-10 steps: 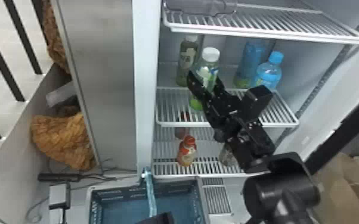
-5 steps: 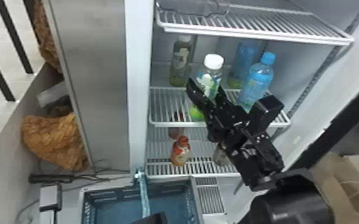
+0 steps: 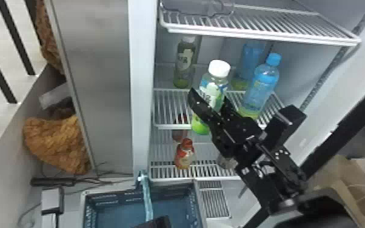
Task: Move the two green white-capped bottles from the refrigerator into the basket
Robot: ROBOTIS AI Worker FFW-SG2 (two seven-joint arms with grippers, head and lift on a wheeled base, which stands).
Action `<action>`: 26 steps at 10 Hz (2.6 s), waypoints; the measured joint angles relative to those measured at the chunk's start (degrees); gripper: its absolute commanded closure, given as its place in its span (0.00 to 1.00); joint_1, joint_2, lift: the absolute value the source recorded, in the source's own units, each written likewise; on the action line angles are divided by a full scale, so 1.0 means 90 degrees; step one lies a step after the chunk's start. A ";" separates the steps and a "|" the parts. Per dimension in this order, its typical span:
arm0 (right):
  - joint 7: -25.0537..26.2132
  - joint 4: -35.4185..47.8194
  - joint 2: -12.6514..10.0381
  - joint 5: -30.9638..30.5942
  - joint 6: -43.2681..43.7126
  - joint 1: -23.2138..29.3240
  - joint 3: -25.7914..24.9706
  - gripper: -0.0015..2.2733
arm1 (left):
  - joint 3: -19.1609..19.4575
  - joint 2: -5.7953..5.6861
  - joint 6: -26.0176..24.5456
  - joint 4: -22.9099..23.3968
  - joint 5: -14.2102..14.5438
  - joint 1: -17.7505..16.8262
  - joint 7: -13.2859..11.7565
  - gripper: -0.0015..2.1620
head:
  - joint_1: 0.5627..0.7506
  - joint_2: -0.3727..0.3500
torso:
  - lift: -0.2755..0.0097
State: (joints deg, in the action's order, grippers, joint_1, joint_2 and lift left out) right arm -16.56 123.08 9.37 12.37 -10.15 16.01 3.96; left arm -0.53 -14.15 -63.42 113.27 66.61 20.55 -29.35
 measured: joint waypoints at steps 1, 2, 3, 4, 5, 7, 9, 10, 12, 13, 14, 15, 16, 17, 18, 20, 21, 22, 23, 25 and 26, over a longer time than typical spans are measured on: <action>0.0001 0.0399 0.0009 0.0066 -0.0333 0.0225 -0.0024 0.38 | 0.0009 0.0002 0.0000 0.0000 0.0000 0.0009 0.0000 0.55 | 0.70 0.27 | 0.95; 0.0004 0.0825 0.0010 0.0156 -0.0790 0.0466 -0.0059 0.38 | 0.0013 0.0007 0.0000 0.0000 -0.0003 0.0012 0.0000 0.55 | 0.70 0.28 | 0.95; 0.0005 0.1181 0.0010 0.0225 -0.1212 0.0654 -0.0106 0.38 | 0.0007 0.0009 0.0000 0.0000 -0.0006 0.0012 0.0000 0.55 | 0.70 0.28 | 0.95; -0.0002 0.1488 0.0009 0.0273 -0.1636 0.0811 -0.0164 0.38 | 0.0000 0.0008 0.0000 0.0000 -0.0007 0.0005 0.0000 0.55 | 0.70 0.28 | 0.95; -0.0010 0.1865 -0.0003 0.0304 -0.2153 0.1023 -0.0253 0.38 | -0.0004 0.0004 0.0000 0.0000 -0.0007 0.0001 0.0000 0.55 | 0.70 0.27 | 0.95; -0.0304 0.2512 -0.0085 0.0300 -0.3277 0.1428 -0.0535 0.38 | 0.0000 0.0001 0.0000 0.0000 -0.0011 0.0013 0.0000 0.55 | 0.70 0.26 | 0.95; -0.0505 0.2729 -0.0112 0.0210 -0.4144 0.1618 -0.0689 0.38 | 0.0003 -0.0001 -0.0006 0.0000 -0.0013 0.0011 0.0000 0.55 | 0.70 0.24 | 0.95; -0.0573 0.2777 -0.0113 0.0194 -0.4474 0.1674 -0.0710 0.38 | -0.0019 -0.0006 -0.0014 0.0000 -0.0016 0.0001 0.0000 0.55 | 0.70 0.24 | 0.95; -0.0651 0.2836 -0.0111 0.0125 -0.5105 0.1704 -0.0718 0.38 | -0.0053 -0.0018 -0.0016 0.0000 -0.0025 -0.0030 0.0000 0.55 | 0.70 0.22 | 0.95; -0.0651 0.2837 -0.0092 0.0100 -0.5427 0.1687 -0.0697 0.38 | -0.0055 -0.0020 -0.0021 0.0000 -0.0025 -0.0041 0.0000 0.55 | 0.70 0.22 | 0.95; -0.0659 0.2770 -0.0050 0.0113 -0.5667 0.1611 -0.0647 0.38 | -0.0057 -0.0020 -0.0028 0.0000 -0.0031 -0.0047 0.0000 0.55 | 0.70 0.22 | 0.95; -0.0747 0.2632 0.0010 0.0158 -0.5949 0.1468 -0.0560 0.38 | -0.0064 -0.0020 -0.0032 0.0000 -0.0036 -0.0049 0.0000 0.55 | 0.70 0.24 | 0.95; -0.0834 0.2402 0.0057 0.0266 -0.6147 0.1316 -0.0457 0.38 | -0.0071 -0.0020 -0.0042 0.0000 -0.0038 -0.0052 0.0000 0.55 | 0.70 0.24 | 0.95; -0.0875 0.2144 0.0085 0.0385 -0.6274 0.1179 -0.0347 0.38 | -0.0078 -0.0020 -0.0046 0.0000 -0.0038 -0.0058 0.0000 0.55 | 0.70 0.27 | 0.95; -0.0906 0.1990 0.0105 0.0417 -0.6361 0.1076 -0.0259 0.38 | -0.0080 -0.0020 -0.0047 0.0000 -0.0038 -0.0062 0.0000 0.55 | 0.70 0.29 | 0.95; -0.0921 0.1638 0.0141 0.0417 -0.6431 0.0872 -0.0079 0.37 | -0.0081 -0.0020 -0.0059 0.0000 -0.0038 -0.0065 0.0000 0.55 | 0.70 0.31 | 0.95; -0.0923 0.1459 0.0149 0.0416 -0.6411 0.0776 -0.0007 0.30 | -0.0079 -0.0020 -0.0062 0.0000 -0.0038 -0.0062 0.0000 0.55 | 0.70 0.32 | 0.95; -0.0961 0.1259 0.0161 0.0414 -0.6332 0.0659 0.0083 0.24 | -0.0075 -0.0020 -0.0063 0.0000 -0.0038 -0.0053 0.0000 0.55 | 0.70 0.33 | 0.95; -0.1011 0.1139 0.0172 0.0396 -0.6288 0.0581 0.0141 0.20 | -0.0075 -0.0020 -0.0063 0.0000 -0.0038 -0.0049 0.0000 0.55 | 0.70 0.34 | 0.95; -0.1064 0.1089 0.0180 0.0360 -0.6065 0.0569 0.0125 0.14 | -0.0053 -0.0020 -0.0063 0.0000 -0.0039 -0.0037 -0.0001 0.55 | 0.70 0.34 | 0.95; -0.1073 0.1088 0.0180 0.0354 -0.5927 0.0600 0.0087 0.14 | -0.0043 -0.0019 -0.0062 0.0001 -0.0038 -0.0028 0.0001 0.55 | 0.70 0.34 | 0.95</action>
State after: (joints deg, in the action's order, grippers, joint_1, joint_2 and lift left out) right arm -26.21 132.87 10.99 15.55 -63.50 21.41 4.74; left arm -0.92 -14.32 -63.98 113.28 66.27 20.29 -29.35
